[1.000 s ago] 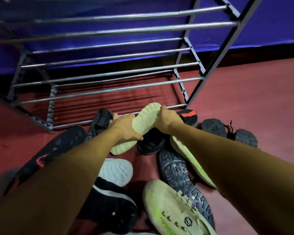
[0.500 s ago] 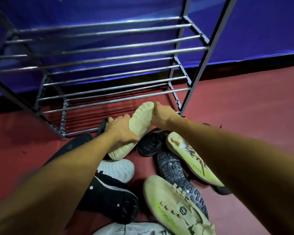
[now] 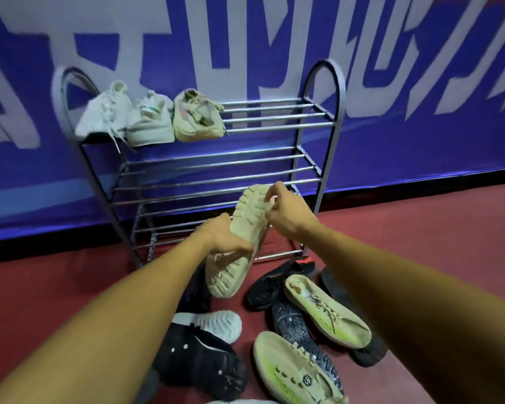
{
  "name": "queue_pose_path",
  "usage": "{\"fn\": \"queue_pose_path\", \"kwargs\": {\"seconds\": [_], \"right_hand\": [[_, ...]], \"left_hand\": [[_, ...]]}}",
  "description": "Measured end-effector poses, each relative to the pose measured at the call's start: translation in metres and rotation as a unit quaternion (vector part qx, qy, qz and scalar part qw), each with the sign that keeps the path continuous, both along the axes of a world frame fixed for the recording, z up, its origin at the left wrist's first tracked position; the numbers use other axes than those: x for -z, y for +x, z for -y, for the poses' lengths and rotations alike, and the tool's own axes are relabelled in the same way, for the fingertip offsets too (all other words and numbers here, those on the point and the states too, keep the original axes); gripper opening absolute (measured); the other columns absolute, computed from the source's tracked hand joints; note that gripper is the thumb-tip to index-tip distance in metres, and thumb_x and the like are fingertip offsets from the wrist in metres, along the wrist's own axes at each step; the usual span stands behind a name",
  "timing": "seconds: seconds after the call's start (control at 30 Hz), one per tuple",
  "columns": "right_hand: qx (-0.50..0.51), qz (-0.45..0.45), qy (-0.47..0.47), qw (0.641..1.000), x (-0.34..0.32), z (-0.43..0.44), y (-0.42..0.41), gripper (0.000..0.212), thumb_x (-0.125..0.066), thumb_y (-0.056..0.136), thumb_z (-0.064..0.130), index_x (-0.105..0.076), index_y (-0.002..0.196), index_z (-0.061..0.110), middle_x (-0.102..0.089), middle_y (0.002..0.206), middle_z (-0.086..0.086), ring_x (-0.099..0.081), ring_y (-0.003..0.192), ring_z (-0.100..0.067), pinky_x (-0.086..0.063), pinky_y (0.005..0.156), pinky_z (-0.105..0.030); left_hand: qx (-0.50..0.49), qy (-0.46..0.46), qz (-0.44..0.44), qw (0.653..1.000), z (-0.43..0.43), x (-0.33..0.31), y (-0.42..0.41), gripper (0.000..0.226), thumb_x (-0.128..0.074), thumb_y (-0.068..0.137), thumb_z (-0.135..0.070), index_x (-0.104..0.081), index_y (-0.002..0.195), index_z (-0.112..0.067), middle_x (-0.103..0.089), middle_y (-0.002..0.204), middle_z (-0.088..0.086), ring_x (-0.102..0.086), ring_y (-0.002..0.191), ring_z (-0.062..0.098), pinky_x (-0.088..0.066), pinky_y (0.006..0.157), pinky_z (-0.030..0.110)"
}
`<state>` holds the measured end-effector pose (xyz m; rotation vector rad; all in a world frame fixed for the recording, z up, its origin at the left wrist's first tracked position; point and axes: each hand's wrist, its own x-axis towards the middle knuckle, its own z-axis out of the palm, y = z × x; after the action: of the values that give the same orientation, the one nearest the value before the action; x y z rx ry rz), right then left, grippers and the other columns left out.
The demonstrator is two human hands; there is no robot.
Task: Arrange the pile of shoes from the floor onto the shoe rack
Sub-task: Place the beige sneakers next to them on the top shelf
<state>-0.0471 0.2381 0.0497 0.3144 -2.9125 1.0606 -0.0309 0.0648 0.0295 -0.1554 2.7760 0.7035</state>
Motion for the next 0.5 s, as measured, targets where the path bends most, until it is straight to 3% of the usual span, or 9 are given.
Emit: {"fn": "queue_pose_path", "kwargs": {"seconds": [0.1, 0.23, 0.33, 0.43, 0.5], "right_hand": [[0.032, -0.022, -0.090, 0.995, -0.022, 0.003, 0.017, 0.028, -0.056, 0.091, 0.019, -0.047, 0.117, 0.015, -0.069, 0.096, -0.010, -0.065, 0.088, -0.029, -0.054, 0.077, -0.042], [0.066, 0.012, -0.221, 0.973, -0.034, 0.008, 0.034, 0.023, -0.063, 0.089, 0.022, -0.055, 0.108, 0.012, -0.070, 0.097, -0.006, -0.068, 0.085, -0.022, -0.054, 0.076, -0.038], [0.074, 0.038, -0.283, 0.956, -0.039, 0.011, 0.039, 0.029, -0.070, 0.088, 0.035, -0.061, 0.101, 0.011, -0.070, 0.101, -0.006, -0.068, 0.083, -0.020, -0.058, 0.081, -0.043], [0.038, 0.056, -0.279, 0.958, -0.049, 0.010, 0.042, 0.046, -0.072, 0.088, 0.046, -0.063, 0.111, 0.007, -0.070, 0.102, -0.002, -0.066, 0.078, -0.012, -0.052, 0.062, -0.024], [0.014, 0.033, -0.241, 0.970, -0.057, 0.008, 0.044, 0.051, -0.076, 0.083, 0.051, -0.064, 0.113, 0.011, -0.071, 0.103, 0.001, -0.070, 0.085, -0.013, -0.055, 0.069, -0.029]], "left_hand": [[-0.033, 0.070, -0.022, 0.997, 0.003, -0.026, 0.016, 0.054, -0.082, 0.064, -0.050, -0.058, 0.104, -0.022, -0.067, 0.104, -0.003, -0.064, 0.094, 0.017, -0.045, 0.067, 0.029], [-0.047, 0.242, -0.011, 0.969, 0.008, -0.044, 0.033, 0.067, -0.083, 0.051, -0.050, -0.064, 0.111, -0.027, -0.073, 0.100, -0.004, -0.068, 0.090, 0.013, -0.051, 0.075, 0.031], [-0.040, 0.325, -0.002, 0.945, 0.010, -0.057, 0.042, 0.054, -0.079, 0.063, -0.048, -0.067, 0.113, -0.032, -0.074, 0.109, -0.007, -0.067, 0.104, 0.014, -0.041, 0.080, 0.033], [-0.045, 0.353, -0.028, 0.934, 0.012, -0.067, 0.045, 0.049, -0.080, 0.073, -0.046, -0.065, 0.117, -0.032, -0.072, 0.111, -0.010, -0.065, 0.106, 0.013, -0.043, 0.086, 0.034], [-0.047, 0.358, -0.045, 0.931, 0.012, -0.070, 0.047, 0.052, -0.082, 0.073, -0.046, -0.061, 0.118, -0.031, -0.071, 0.110, -0.010, -0.065, 0.103, 0.011, -0.043, 0.087, 0.036]]}}
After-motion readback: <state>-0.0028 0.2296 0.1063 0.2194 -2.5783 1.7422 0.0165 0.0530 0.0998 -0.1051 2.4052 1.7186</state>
